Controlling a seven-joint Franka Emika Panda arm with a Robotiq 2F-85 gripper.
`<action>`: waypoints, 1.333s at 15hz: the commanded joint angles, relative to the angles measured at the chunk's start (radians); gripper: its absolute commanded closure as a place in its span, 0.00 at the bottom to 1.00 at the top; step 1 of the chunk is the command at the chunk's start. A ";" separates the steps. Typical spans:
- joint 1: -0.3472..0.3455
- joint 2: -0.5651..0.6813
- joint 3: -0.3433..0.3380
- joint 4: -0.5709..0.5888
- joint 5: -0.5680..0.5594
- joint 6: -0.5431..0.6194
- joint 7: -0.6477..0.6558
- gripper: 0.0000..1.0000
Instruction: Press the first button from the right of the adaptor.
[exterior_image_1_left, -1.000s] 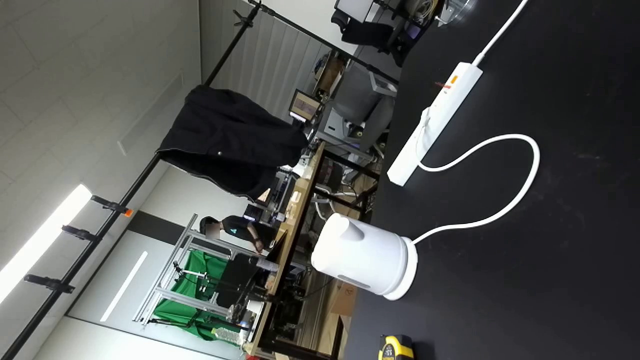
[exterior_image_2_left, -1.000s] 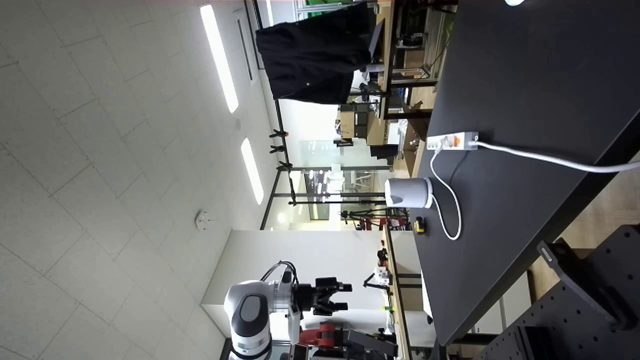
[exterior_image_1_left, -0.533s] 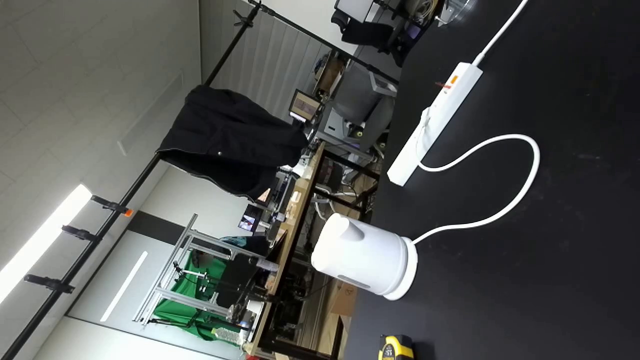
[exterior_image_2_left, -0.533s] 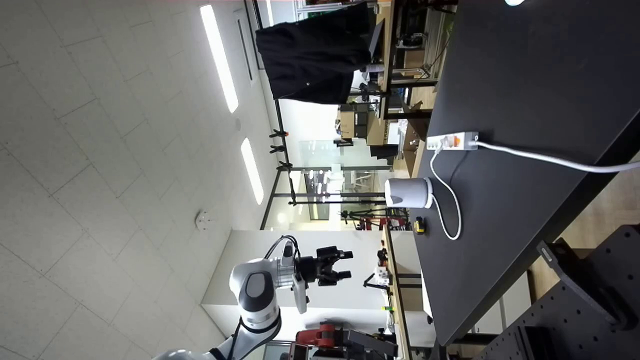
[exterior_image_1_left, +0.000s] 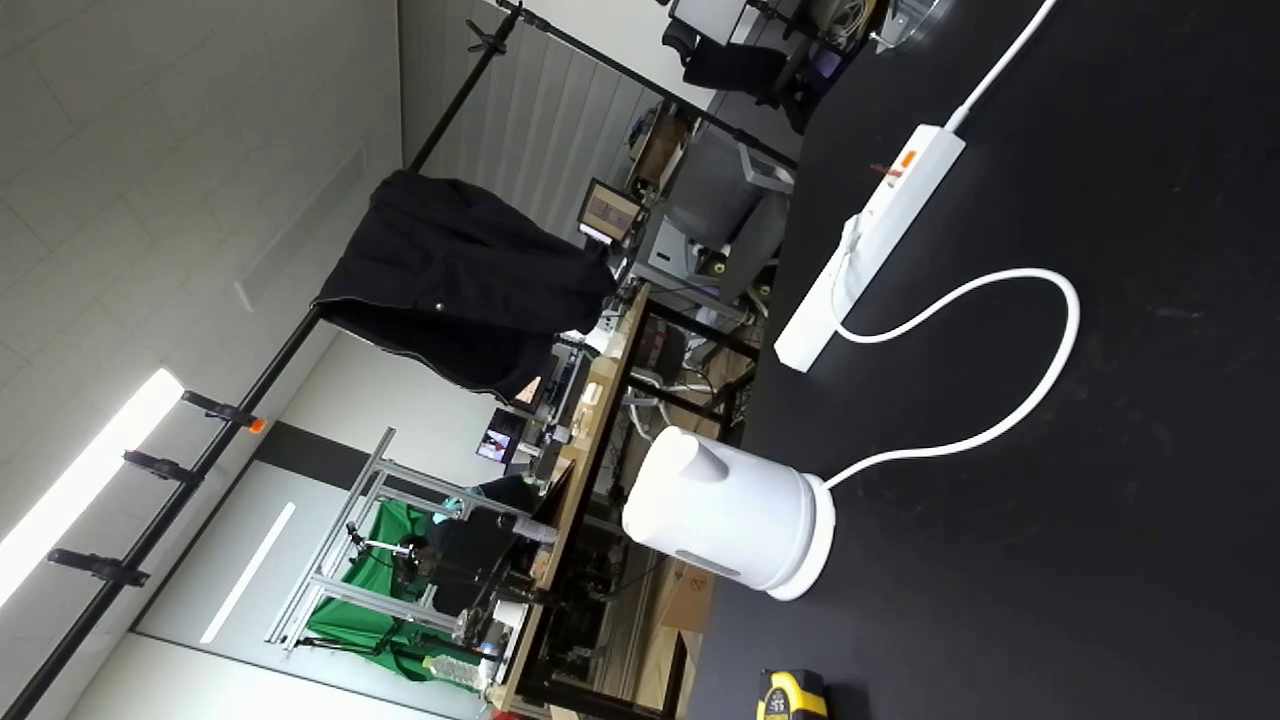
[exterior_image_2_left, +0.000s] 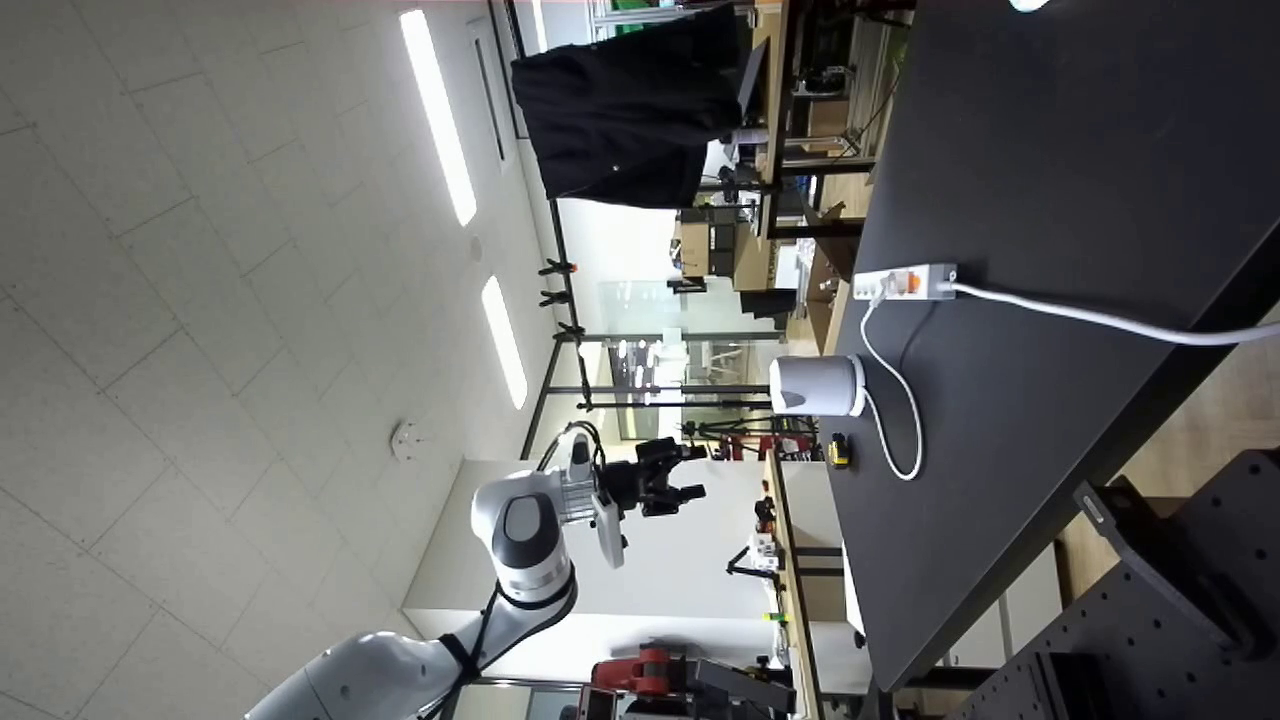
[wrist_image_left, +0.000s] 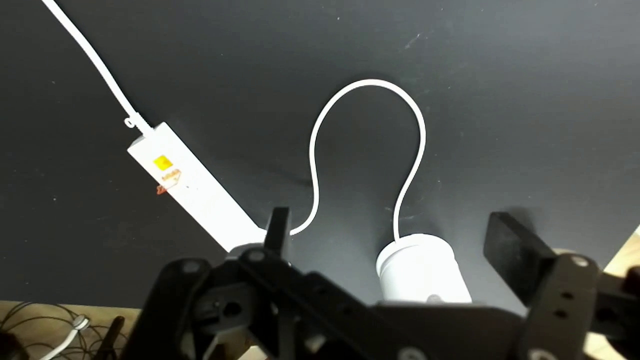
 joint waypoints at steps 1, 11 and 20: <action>-0.017 0.044 -0.036 0.066 -0.009 -0.026 0.018 0.00; -0.008 0.035 -0.042 0.040 -0.006 -0.004 0.004 0.00; -0.038 0.107 -0.057 0.094 -0.034 0.019 0.001 0.00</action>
